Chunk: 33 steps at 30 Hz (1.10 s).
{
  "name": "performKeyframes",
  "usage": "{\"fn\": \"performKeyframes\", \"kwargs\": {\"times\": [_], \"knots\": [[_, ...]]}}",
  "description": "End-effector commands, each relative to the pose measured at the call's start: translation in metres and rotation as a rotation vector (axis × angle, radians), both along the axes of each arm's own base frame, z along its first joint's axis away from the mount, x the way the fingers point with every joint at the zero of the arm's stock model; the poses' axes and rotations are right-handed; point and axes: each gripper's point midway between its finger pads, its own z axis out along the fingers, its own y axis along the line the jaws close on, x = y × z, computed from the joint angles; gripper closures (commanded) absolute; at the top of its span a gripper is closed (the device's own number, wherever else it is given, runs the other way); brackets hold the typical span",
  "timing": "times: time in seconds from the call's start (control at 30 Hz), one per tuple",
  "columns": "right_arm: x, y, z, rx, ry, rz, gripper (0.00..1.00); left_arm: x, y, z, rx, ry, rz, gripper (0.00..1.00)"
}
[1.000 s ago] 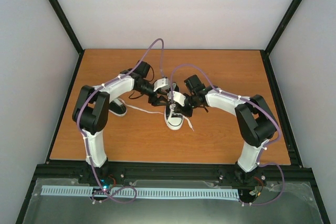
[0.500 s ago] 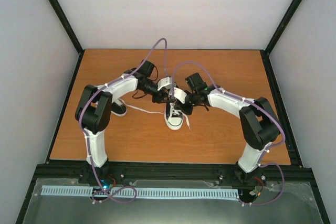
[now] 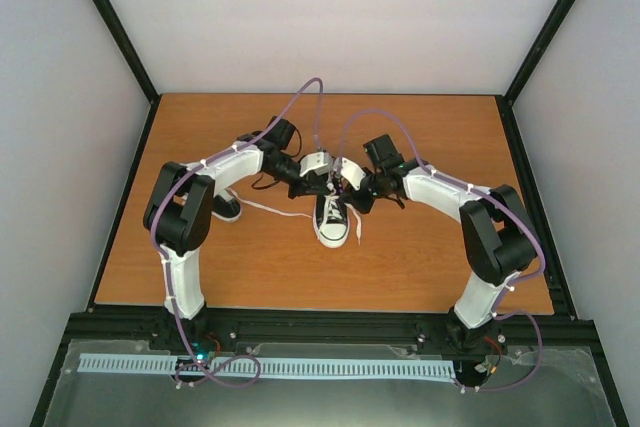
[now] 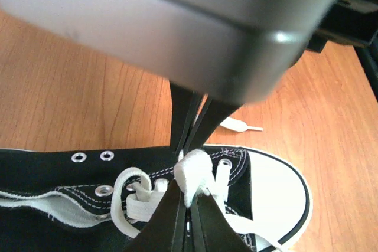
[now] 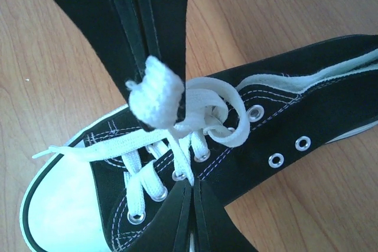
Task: Tie the shoes
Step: Cross the shoelace with the shoelace.
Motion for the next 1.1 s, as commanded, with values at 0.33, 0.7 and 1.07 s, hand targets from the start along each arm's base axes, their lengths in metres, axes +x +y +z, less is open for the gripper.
{"fn": "performKeyframes", "kwargs": {"times": [0.33, 0.7, 1.07], "knots": [[0.013, 0.002, 0.007, 0.075, 0.069, -0.088, 0.97, -0.011, 0.007, 0.017, -0.031, -0.019, -0.086, 0.88], [-0.006, 0.009, 0.010, 0.098, 0.129, -0.047, 0.97, -0.007, 0.022, 0.035, 0.003, -0.074, -0.032, 0.43], [-0.009, 0.010, 0.009, 0.095, 0.170, -0.073, 0.97, 0.001, 0.014, 0.019, 0.043, -0.106, -0.030, 0.34]]}}
